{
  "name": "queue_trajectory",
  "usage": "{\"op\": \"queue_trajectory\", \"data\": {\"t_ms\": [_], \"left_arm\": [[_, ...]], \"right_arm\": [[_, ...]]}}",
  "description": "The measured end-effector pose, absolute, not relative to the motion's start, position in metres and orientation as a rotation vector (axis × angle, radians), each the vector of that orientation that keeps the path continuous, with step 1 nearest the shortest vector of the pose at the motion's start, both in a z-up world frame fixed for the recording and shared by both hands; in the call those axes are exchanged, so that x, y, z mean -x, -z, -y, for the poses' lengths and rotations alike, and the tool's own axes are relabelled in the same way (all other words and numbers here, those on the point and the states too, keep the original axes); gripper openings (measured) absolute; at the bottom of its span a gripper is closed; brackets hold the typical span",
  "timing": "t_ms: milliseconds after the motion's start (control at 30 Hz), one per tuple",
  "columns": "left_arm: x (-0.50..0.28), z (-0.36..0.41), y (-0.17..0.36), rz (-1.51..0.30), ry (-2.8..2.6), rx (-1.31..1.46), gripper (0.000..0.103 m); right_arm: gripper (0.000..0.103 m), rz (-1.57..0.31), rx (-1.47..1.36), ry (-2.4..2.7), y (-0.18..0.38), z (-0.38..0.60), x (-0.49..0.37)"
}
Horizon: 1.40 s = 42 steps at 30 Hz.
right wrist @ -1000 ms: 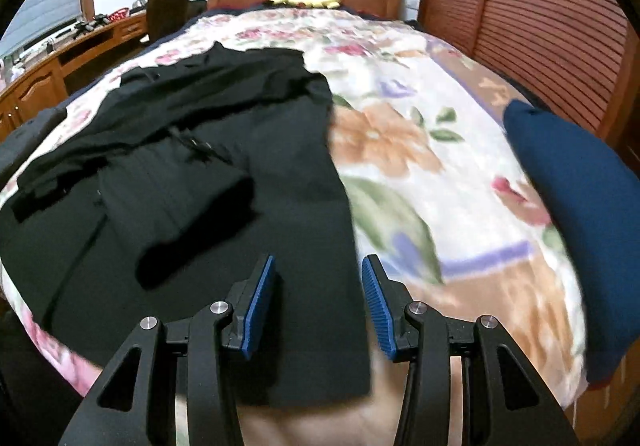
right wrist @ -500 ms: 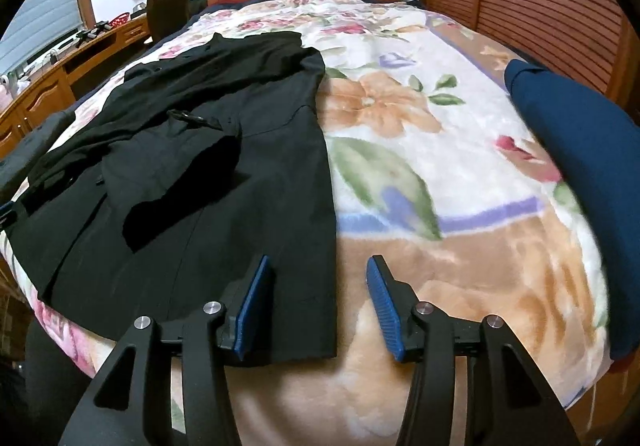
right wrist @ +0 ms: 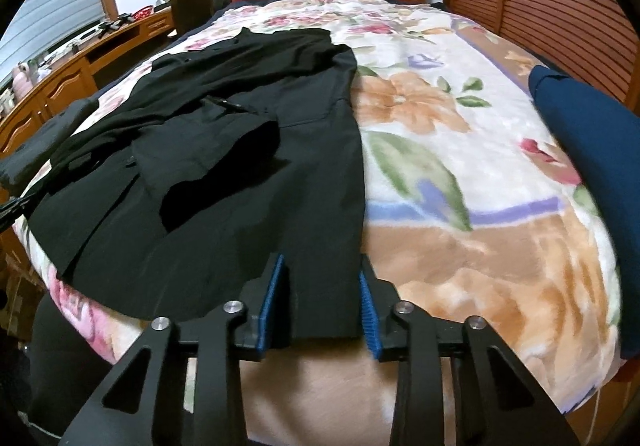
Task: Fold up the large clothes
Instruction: 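Grasp the black coat hem with both tools, then lift the hem with both tools, fold it toward the collar, release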
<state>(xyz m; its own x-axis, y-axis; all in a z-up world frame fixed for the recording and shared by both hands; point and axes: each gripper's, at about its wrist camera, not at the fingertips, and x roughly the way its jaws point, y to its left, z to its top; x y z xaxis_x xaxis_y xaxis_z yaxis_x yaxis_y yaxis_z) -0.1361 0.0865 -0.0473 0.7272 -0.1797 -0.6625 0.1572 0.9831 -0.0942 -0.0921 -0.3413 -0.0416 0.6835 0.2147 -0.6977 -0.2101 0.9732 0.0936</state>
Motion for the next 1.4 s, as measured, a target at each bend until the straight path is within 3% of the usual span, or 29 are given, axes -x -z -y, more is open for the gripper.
{"op": "queue_trajectory", "data": {"t_ms": [433,500,767,1400], "left_arm": [[0.134,-0.088,0.050,-0.736,0.178,0.030,0.007],[0.138,-0.087,0.044,-0.715,0.180,0.022,0.006],[0.169,-0.090,-0.022,-0.512,0.188,0.012,0.005],[0.214,-0.134,-0.129,-0.311,0.107,-0.055,0.005]], "right_arm": [[0.027,-0.788,-0.015,-0.234,0.044,0.335,0.087],[0.014,-0.781,-0.016,-0.262,0.043,0.332,0.088],[0.008,-0.610,-0.004,-0.271,0.006,0.331,0.117],[0.008,-0.289,0.044,-0.375,-0.112,0.316,0.233]]}}
